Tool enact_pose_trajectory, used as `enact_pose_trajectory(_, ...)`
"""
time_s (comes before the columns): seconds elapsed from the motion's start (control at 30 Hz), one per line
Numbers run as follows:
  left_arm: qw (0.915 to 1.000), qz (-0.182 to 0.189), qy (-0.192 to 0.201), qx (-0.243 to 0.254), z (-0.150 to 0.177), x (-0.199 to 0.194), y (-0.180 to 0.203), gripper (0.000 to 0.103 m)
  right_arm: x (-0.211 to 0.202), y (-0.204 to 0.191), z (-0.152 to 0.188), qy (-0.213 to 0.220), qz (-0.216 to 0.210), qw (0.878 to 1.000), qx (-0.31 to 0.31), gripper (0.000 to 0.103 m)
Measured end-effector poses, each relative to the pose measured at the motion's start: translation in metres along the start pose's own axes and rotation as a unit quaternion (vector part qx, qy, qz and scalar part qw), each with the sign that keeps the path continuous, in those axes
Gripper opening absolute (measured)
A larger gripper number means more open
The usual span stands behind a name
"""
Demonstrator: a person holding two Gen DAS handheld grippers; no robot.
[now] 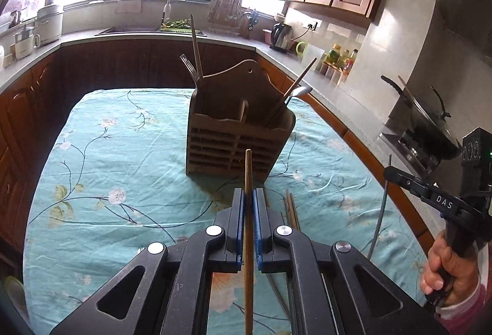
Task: Organize utensils
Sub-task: 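Lift both held chopsticks upright and lower them into the wooden holder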
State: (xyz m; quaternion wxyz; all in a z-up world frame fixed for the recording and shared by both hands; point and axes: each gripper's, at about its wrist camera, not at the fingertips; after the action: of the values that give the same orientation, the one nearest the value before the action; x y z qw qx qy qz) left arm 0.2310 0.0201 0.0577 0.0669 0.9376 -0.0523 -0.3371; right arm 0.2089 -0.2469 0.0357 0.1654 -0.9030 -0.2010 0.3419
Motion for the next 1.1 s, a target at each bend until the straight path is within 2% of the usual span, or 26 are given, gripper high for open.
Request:
enact_pose_trajectory(0.37, 0.9990, 0.001, 0.043, -0.014, -0.011, -0.037, -0.020, 0.003, -0.011, -0.020, -0.030, 0.041, -0.018, 0.999, -0.017, 0.004)
enact_pose_trajectory(0.63, 0.9968, 0.002, 0.078, -0.018, -0.032, -0.045, -0.026, 0.003, -0.007, -0.026, -0.056, 0.071, -0.022, 0.997, -0.027, 0.004)
enact_pose_trajectory(1.1, 0.9878, -0.006, 0.152, -0.034, -0.075, -0.047, -0.035, 0.003, 0.008, -0.040, -0.104, 0.126, -0.030, 0.991, -0.038, 0.004)
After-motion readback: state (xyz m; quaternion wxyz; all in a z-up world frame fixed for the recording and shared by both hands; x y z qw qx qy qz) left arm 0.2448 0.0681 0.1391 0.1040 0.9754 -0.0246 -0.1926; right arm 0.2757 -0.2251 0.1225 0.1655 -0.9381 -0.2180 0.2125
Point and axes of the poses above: each gripper's, at about its wrist camera, not at the fingertips, and x roughly the way its jaws point, y to its right, z to its underside, and after that the axes turned 12 degrees about -z, right-handed
